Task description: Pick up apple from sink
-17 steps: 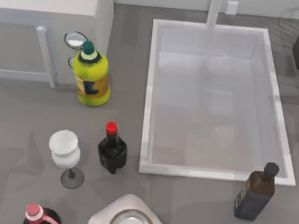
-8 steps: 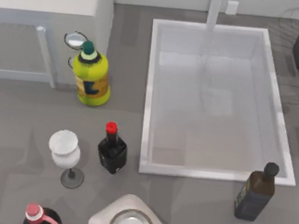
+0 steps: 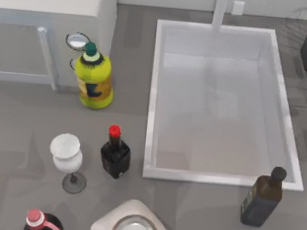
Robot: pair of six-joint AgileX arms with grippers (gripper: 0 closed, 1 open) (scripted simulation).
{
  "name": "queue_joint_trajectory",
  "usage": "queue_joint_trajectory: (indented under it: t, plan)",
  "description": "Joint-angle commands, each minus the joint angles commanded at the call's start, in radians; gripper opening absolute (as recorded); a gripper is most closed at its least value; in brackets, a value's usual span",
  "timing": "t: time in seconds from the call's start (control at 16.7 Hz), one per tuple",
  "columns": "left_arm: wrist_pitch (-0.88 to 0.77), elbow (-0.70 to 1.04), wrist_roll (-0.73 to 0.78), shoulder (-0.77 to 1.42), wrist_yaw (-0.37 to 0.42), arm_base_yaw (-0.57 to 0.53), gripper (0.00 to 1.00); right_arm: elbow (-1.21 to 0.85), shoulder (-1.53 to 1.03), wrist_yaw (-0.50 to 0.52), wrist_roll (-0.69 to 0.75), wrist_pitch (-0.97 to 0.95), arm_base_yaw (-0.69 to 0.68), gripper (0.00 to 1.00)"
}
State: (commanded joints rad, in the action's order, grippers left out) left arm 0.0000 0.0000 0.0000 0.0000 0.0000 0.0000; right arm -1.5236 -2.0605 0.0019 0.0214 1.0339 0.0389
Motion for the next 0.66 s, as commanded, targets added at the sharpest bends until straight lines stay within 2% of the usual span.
queue_joint_trajectory:
  t: [0.3,0.66]
  plan:
    - [0.000,0.000,0.000,0.000,0.000,0.000,1.00,0.000,0.000,0.000,0.000,0.000,0.000,0.98]
    - [0.000,0.000,0.000,0.000,0.000,0.000,1.00,0.000,0.000,0.000,0.000,0.000,0.000,1.00]
